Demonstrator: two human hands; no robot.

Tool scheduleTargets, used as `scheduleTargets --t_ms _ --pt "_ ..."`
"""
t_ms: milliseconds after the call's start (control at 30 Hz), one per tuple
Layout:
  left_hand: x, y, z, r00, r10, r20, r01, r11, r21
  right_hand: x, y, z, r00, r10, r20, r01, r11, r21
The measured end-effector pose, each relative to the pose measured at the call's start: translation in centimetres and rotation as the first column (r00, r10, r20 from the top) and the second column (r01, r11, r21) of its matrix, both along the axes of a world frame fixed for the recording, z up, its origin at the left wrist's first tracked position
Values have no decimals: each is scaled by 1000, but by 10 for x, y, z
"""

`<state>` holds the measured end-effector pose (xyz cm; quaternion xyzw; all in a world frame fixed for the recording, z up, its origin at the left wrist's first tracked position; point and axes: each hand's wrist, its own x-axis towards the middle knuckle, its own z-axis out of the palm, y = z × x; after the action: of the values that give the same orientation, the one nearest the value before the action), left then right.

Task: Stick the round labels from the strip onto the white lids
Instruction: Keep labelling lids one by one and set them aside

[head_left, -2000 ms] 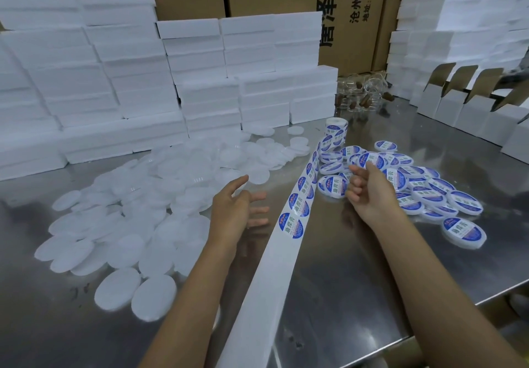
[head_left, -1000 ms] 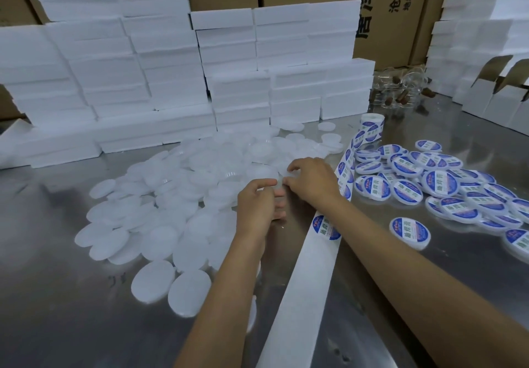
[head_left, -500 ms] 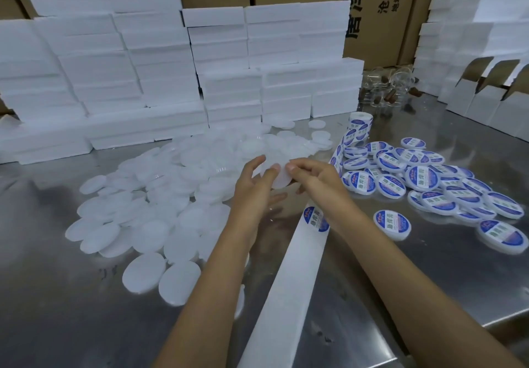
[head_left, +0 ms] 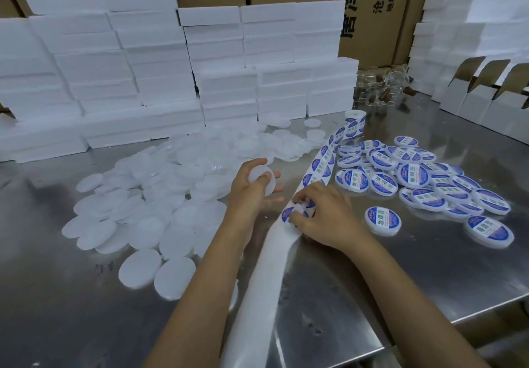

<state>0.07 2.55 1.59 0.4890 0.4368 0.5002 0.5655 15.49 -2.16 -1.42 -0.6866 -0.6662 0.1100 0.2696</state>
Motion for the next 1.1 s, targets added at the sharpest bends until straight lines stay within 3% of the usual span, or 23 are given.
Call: scheduleTargets --t_ms 467,867,933,1000,1100 --pt "4 2 -1 997 -64 -32 63 998 -32 -9 -2 5 978 109 -179 -103 994 44" --pt "0 7 -8 948 -87 -305 138 979 151 -19 -6 7 960 164 -228 -118 972 204" --pt "1 6 -6 935 -65 -348 117 984 131 -22 -7 12 913 173 -369 -83 965 248" --pt "2 5 -5 939 -66 -338 95 993 68 -23 -7 18 806 161 -570 -20 969 246" --pt "0 2 -2 952 -94 -291 102 995 13 -19 -8 26 516 128 -847 52 982 180"
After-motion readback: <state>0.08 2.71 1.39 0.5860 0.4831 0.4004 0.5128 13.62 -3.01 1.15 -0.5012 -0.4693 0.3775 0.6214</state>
